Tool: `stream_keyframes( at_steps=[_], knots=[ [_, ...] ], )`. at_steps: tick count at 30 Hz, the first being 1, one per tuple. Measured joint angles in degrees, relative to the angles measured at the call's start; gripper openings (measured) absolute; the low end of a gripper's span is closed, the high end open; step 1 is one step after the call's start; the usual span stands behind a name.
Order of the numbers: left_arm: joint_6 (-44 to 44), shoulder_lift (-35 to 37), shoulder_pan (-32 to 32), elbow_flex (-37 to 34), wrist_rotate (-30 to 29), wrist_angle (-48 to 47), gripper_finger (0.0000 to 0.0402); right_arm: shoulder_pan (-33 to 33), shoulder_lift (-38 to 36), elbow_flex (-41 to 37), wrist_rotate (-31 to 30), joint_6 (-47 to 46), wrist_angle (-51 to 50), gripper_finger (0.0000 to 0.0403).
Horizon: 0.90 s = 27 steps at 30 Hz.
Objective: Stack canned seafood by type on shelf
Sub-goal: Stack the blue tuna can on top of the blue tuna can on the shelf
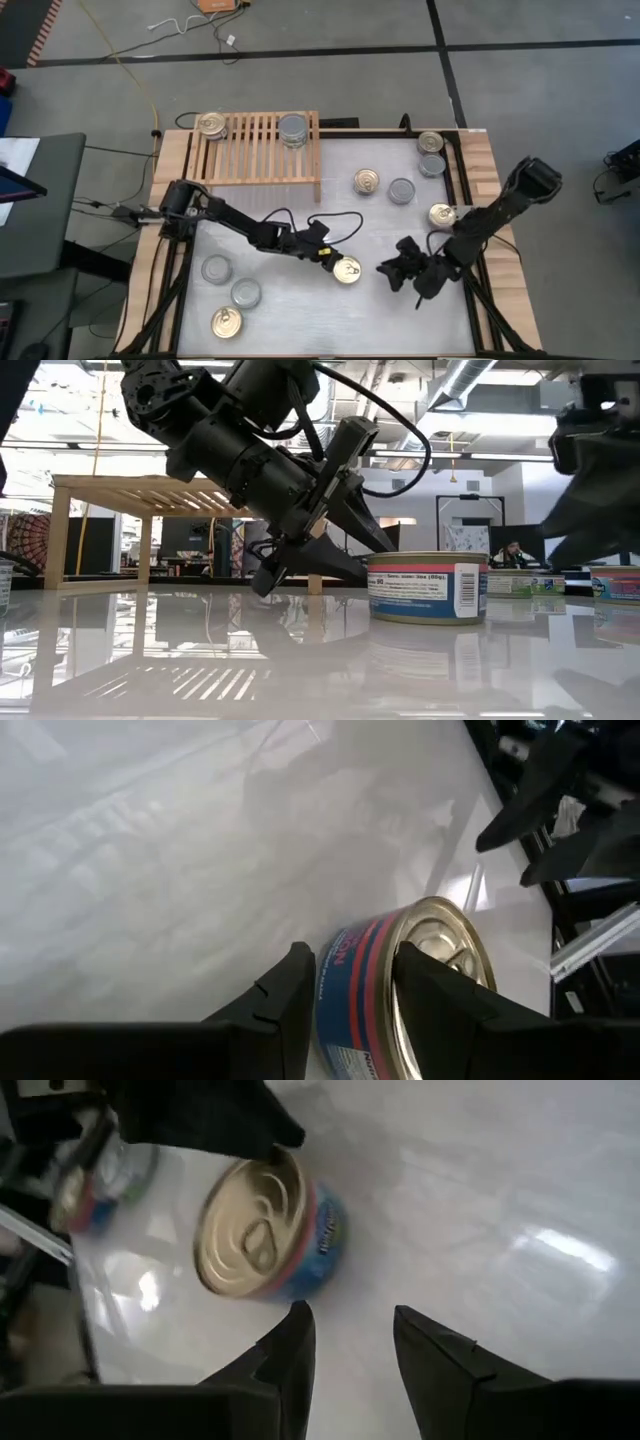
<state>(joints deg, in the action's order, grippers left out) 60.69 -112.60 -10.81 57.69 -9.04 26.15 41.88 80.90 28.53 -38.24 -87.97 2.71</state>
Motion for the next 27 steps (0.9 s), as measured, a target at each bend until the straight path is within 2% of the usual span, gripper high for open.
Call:
stream_keyframes(
  at_steps=[4, 9, 18, 22, 27],
  knots=[
    [-3.12, 2.69, 0.76, 0.0, -0.07, -1.07, 0.0132, -2.01, 5.67, 0.03, -0.51, -0.26, 9.34, 0.0162],
    [-5.4, 7.06, 0.74, 0.01, -0.94, -5.49, 0.0132, -5.67, 9.35, 0.03, -0.32, 4.08, 17.17, 0.0162],
    [1.27, 8.5, -6.42, 0.02, -9.09, -14.21, 0.0132, -7.9, 9.38, 0.09, 2.59, 8.37, 19.75, 0.0162],
    [4.1, 8.5, -10.16, 0.02, -14.66, -14.84, 0.0132, -8.62, 9.38, 0.09, 4.03, 8.57, 19.42, 0.0162],
    [7.66, 8.5, -12.27, 0.02, -16.7, -14.97, 0.0132, -9.87, 10.27, 1.31, 5.8, 9.51, 18.49, 0.0162]
  ],
)
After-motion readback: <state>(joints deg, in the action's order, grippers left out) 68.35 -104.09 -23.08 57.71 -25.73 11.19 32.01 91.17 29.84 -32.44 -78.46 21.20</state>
